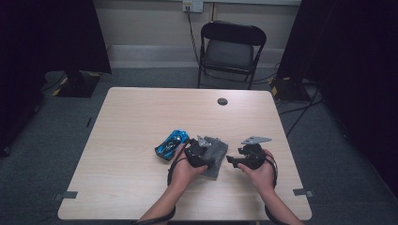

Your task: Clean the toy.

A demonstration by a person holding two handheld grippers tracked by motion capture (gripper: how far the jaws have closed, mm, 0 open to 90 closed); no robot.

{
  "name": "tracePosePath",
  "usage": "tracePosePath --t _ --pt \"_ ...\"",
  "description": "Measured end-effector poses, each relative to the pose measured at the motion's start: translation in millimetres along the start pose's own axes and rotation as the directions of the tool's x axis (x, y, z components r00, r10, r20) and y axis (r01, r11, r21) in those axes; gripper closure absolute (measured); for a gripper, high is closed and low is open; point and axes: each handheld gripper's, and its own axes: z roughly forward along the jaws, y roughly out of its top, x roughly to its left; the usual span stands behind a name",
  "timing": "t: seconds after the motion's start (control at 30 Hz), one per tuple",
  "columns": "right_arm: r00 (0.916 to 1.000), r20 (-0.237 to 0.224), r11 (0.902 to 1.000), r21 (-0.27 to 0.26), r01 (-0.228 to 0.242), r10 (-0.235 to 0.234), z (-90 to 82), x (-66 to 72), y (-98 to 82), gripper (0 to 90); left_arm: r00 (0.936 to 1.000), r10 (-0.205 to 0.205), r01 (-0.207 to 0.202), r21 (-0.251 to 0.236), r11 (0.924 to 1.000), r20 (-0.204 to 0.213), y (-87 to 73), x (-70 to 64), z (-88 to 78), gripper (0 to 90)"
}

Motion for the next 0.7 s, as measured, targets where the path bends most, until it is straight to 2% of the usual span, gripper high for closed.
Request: tracePosePath --t 0.03,0.1,0.13,0.2,0.27,0.33,0.47,0.53,0.7 --pt "1.0 0.006 1.0 0.004 -0.002 0.002 -0.2 -1.2 0.4 29.9 1.0 0.001 -0.001 -0.002 1.0 0.002 -1.3 -0.1 1.0 45.6" --pt "0.9999 0.007 0.9999 0.008 -0.011 0.011 -0.3 -3.3 0.9 29.0 0.9994 -0.031 0.031 -0.02 0.9993 0.013 -5.1 0.4 0.6 50.5" --pt "0.9998 0.007 0.9998 0.012 -0.016 0.016 -0.4 -4.3 1.3 29.0 0.9995 -0.021 0.021 -0.019 0.9996 0.023 -5.5 0.6 -0.3 57.8" --pt "0.9997 0.011 0.9995 0.02 -0.023 0.023 -0.1 -6.7 1.8 28.4 0.9987 -0.028 0.028 -0.002 0.9996 0.042 -4.4 1.3 -1.7 68.5" --pt "0.9995 0.005 0.9992 0.025 -0.032 0.032 0.5 -8.0 2.4 27.2 0.9982 -0.032 0.031 0.009 0.9995 0.052 -3.5 1.7 -2.4 73.5" --pt "0.9975 0.002 0.9974 0.014 -0.071 0.071 1.6 -10.4 5.4 22.3 0.9963 -0.036 0.034 0.025 0.9991 0.078 -2.1 3.1 -6.7 76.1" --pt "0.998 -0.01 0.998 -0.002 -0.063 0.063 1.6 -10.3 12.4 17.9 0.9936 -0.06 0.059 0.011 0.9982 0.096 -4.4 7.7 -17.8 77.2" --pt "0.9977 -0.038 0.9984 0.0 -0.057 0.057 1.7 -10.6 17.7 16.7 0.9913 -0.083 0.084 -0.005 0.9964 0.102 -5.6 12.3 -28.0 77.2" --pt "0.996 -0.078 0.999 0.006 -0.045 0.045 9.8 -6.6 32.5 16.7 0.989 -0.116 0.119 -0.029 0.9924 0.092 -8.0 24.3 -53.3 77.2"
